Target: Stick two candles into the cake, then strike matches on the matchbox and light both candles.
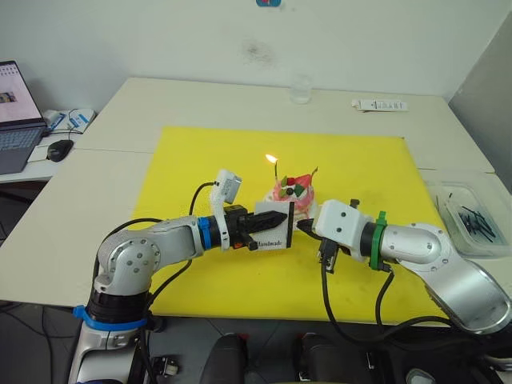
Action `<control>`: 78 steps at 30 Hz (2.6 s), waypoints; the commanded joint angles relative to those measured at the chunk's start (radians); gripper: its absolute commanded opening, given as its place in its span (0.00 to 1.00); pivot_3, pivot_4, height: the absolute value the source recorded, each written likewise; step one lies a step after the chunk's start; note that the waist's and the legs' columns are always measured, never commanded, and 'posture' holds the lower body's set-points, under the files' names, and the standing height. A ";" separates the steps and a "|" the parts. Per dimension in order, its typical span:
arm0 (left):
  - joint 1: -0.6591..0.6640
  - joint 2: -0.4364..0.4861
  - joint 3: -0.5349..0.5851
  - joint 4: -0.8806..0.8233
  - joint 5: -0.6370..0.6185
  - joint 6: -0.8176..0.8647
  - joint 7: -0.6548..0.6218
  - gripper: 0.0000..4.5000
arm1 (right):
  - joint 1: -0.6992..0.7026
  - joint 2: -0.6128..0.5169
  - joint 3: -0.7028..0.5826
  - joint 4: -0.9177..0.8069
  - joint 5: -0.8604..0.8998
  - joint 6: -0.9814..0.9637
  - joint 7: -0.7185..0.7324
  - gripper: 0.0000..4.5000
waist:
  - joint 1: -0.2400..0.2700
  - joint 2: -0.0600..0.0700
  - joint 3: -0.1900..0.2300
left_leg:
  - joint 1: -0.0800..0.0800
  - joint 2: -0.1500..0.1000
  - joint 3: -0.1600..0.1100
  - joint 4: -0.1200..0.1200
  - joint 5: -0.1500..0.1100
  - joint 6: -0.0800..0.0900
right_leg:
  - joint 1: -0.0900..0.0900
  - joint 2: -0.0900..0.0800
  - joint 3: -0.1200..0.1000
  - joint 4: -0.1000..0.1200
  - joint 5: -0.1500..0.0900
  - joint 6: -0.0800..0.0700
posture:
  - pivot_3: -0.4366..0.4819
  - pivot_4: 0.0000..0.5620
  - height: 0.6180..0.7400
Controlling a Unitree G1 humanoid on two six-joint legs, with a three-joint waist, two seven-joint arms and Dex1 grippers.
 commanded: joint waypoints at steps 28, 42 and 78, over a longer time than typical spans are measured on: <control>0.022 -0.023 -0.042 -0.061 0.191 -0.102 -0.093 0.00 | -0.079 0.079 -0.004 -0.060 -0.037 0.156 -0.038 0.00 | 0.000 0.000 0.000 | 0.000 0.000 0.000 0.000 0.000 0.000 | 0.000 0.000 0.000 0.000 0.000 0.000 | 0.48 0.27 0.98; 0.026 -0.038 -0.037 -0.072 0.177 -0.089 -0.099 0.00 | -0.071 0.079 0.022 -0.049 -0.045 0.168 -0.047 0.00 | -0.001 0.000 0.000 | 0.000 0.000 0.000 0.000 0.000 0.000 | 0.000 0.000 0.000 0.000 0.000 0.000 | 0.48 0.27 0.98; 0.041 0.263 0.075 -0.155 0.003 -0.032 -0.320 0.00 | -0.080 -0.046 -0.217 -0.051 0.097 0.159 0.041 0.00 | -0.024 -0.001 0.001 | 0.003 0.002 0.001 -0.001 0.000 0.000 | 0.000 -0.002 0.001 0.002 -0.001 0.001 | 0.48 0.27 0.98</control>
